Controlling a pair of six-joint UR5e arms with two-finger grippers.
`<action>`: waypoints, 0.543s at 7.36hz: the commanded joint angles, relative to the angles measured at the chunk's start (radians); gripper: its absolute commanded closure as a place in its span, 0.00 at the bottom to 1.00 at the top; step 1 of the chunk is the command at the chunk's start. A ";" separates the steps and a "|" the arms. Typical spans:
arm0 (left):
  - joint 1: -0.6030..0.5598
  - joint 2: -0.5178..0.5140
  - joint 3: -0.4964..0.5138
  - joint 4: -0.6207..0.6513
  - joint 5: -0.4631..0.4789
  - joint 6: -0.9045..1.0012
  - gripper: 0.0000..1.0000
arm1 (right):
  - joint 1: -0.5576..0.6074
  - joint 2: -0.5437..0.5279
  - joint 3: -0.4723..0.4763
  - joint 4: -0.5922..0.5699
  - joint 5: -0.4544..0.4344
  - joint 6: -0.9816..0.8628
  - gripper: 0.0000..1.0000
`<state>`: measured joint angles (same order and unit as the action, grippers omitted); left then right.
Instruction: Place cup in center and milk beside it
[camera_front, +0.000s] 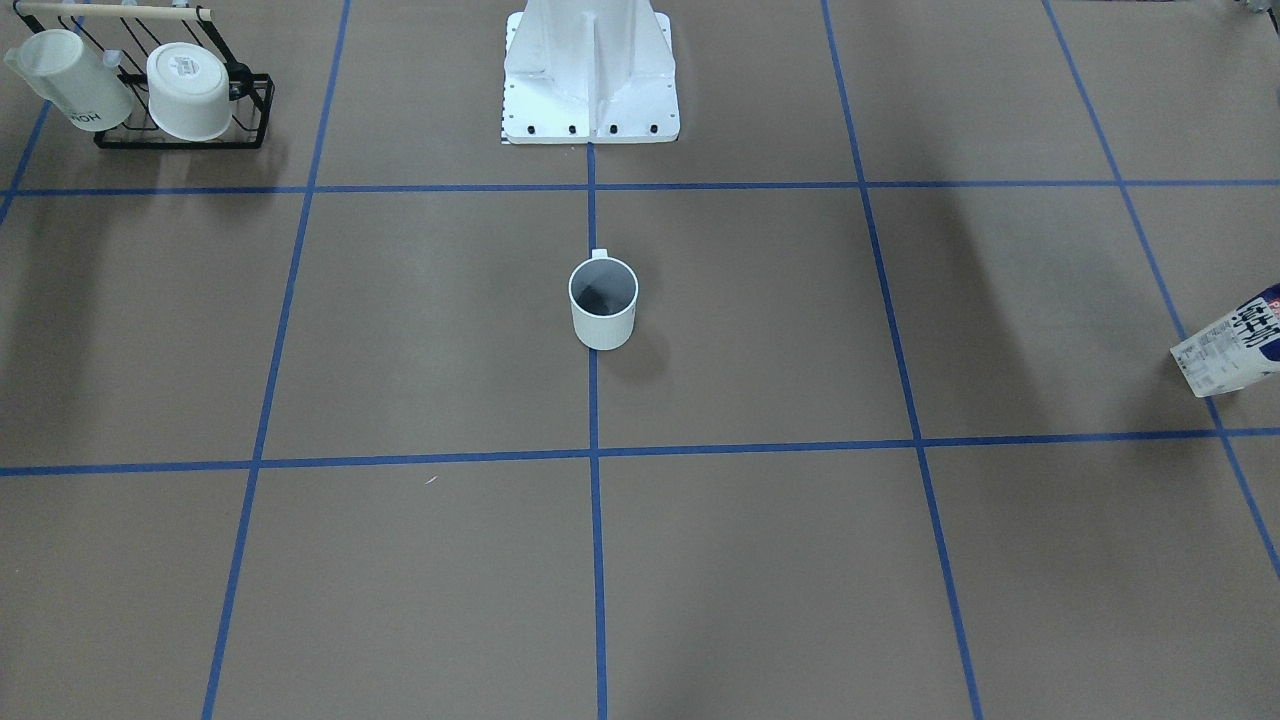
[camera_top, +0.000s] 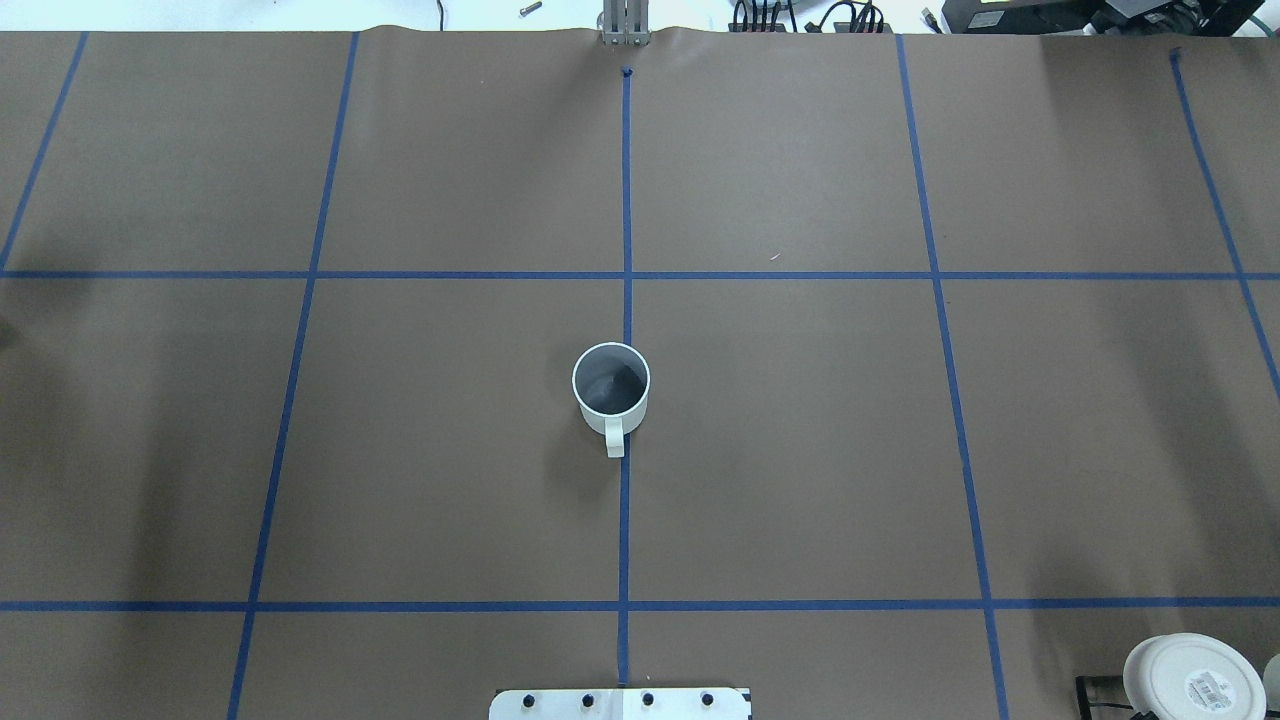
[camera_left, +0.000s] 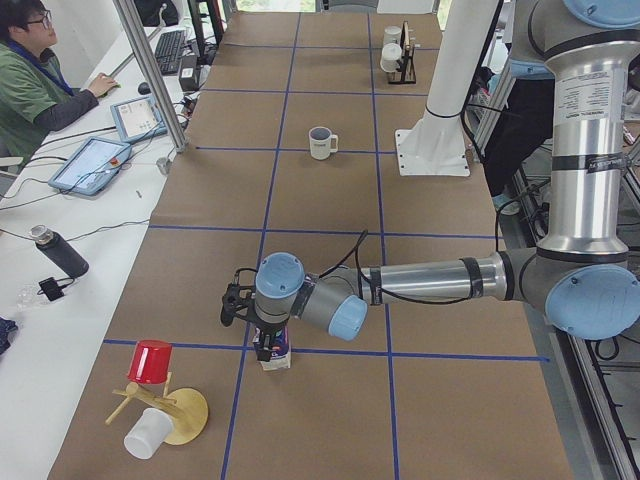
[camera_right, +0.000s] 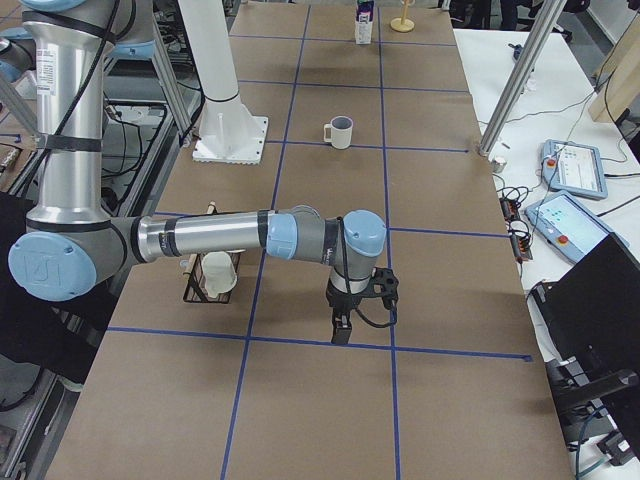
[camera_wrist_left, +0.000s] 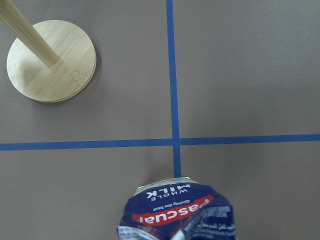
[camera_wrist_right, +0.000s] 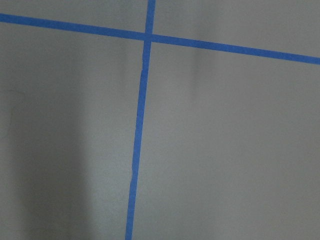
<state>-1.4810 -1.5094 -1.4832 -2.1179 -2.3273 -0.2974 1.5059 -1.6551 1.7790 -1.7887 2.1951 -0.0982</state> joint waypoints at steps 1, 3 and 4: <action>0.014 0.000 0.035 -0.051 0.014 -0.003 0.02 | -0.003 0.000 -0.001 0.000 0.000 0.002 0.00; 0.015 0.000 0.034 -0.053 0.014 -0.002 0.21 | -0.003 0.000 -0.001 0.000 0.000 0.002 0.00; 0.015 0.000 0.031 -0.062 0.011 -0.002 0.50 | -0.004 0.000 -0.001 0.000 0.000 0.002 0.00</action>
<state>-1.4671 -1.5095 -1.4506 -2.1716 -2.3143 -0.2996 1.5029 -1.6552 1.7779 -1.7886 2.1951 -0.0967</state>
